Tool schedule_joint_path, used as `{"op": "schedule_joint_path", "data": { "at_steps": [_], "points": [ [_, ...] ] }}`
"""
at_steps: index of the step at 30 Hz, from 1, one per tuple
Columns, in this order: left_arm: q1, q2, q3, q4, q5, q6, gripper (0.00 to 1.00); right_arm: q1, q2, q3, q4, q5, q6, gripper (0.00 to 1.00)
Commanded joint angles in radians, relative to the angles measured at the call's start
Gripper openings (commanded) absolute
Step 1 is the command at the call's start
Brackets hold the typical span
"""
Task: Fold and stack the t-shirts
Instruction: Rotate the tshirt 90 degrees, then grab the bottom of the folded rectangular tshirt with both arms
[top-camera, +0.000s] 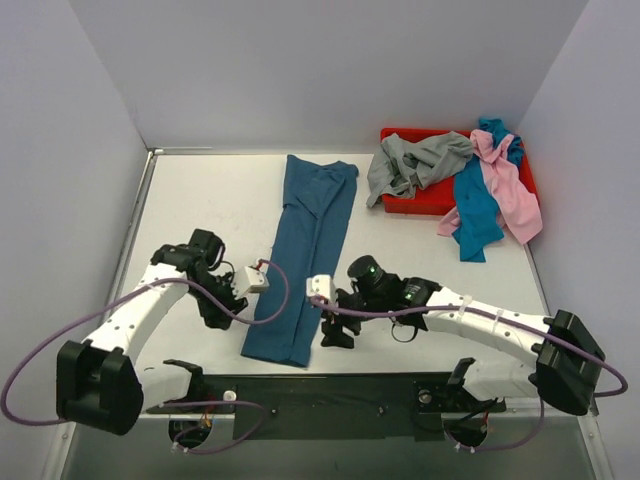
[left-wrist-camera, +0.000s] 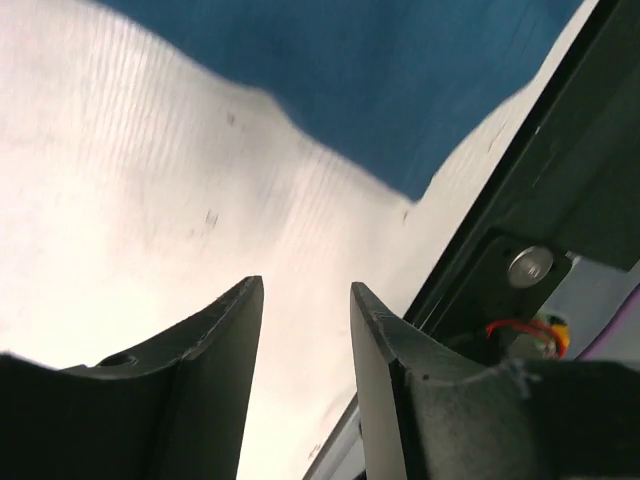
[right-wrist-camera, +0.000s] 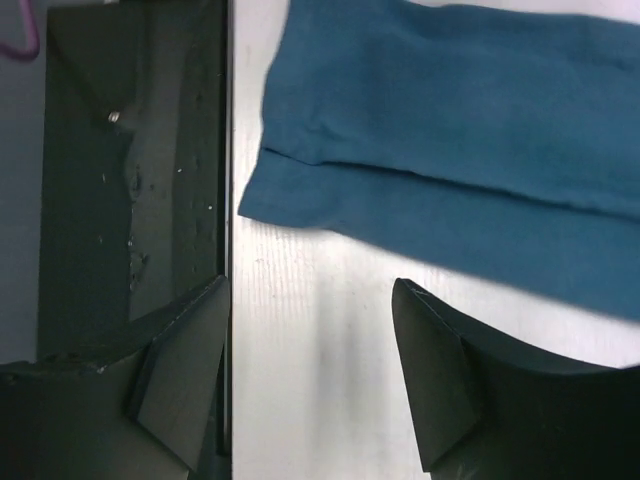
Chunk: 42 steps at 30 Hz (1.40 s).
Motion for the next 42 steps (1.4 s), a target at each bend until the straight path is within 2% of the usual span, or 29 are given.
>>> {"op": "schedule_joint_path", "data": {
  "at_steps": [1, 4, 6, 9, 13, 15, 17, 19, 20, 22, 23, 27, 30, 33, 38, 42],
  "points": [
    [0.074, -0.121, 0.03, -0.176, 0.035, 0.311, 0.5, 0.111, 0.079, -0.001, 0.057, 0.047, -0.261, 0.6],
    [0.068, -0.247, 0.004, -0.233, 0.18, 0.603, 0.5, 0.182, 0.147, 0.027, -0.002, 0.078, -0.376, 0.6],
    [0.02, -0.275, -0.041, -0.222, 0.191, 0.712, 0.5, 0.214, 0.19, 0.033, -0.022, 0.087, -0.479, 0.6],
    [-0.024, -0.254, -0.067, -0.147, 0.169, 0.733, 0.5, 0.285, 0.272, 0.039, -0.002, 0.133, -0.599, 0.59],
    [-0.028, -0.24, -0.111, -0.132, 0.165, 0.803, 0.5, 0.335, 0.342, 0.032, 0.166, 0.181, -0.579, 0.58],
    [-0.031, -0.253, -0.156, -0.123, 0.16, 0.822, 0.5, 0.336, 0.365, 0.045, 0.175, 0.19, -0.568, 0.58],
    [-0.041, -0.269, -0.191, -0.086, 0.165, 0.817, 0.51, 0.337, 0.382, 0.059, 0.17, 0.19, -0.565, 0.57],
    [-0.061, -0.28, -0.203, -0.052, 0.172, 0.791, 0.55, 0.337, 0.391, 0.076, 0.133, 0.178, -0.557, 0.45],
    [-0.081, -0.281, -0.207, -0.043, 0.178, 0.77, 0.56, 0.337, 0.392, 0.09, 0.11, 0.176, -0.551, 0.23],
    [-0.122, -0.278, -0.21, -0.005, 0.182, 0.735, 0.59, 0.337, 0.368, 0.09, 0.044, 0.185, -0.551, 0.04],
    [-0.164, -0.278, -0.22, 0.005, 0.171, 0.718, 0.62, 0.336, 0.351, 0.079, 0.003, 0.188, -0.55, 0.0],
    [-0.322, -0.287, -0.283, 0.112, 0.119, 0.632, 0.63, 0.334, 0.236, -0.023, -0.063, 0.207, -0.53, 0.0],
    [-0.411, -0.284, -0.329, 0.274, 0.082, 0.581, 0.63, 0.336, 0.176, -0.056, -0.085, 0.213, -0.505, 0.0],
    [-0.503, -0.234, -0.337, 0.361, 0.045, 0.527, 0.63, 0.334, 0.141, -0.073, -0.092, 0.225, -0.484, 0.0],
    [-0.572, -0.201, -0.342, 0.494, 0.016, 0.455, 0.64, 0.334, 0.153, -0.077, -0.077, 0.234, -0.461, 0.0],
    [-0.586, -0.189, -0.364, 0.491, 0.025, 0.484, 0.63, 0.329, 0.155, -0.092, -0.037, 0.221, -0.439, 0.0]
  ]
}}
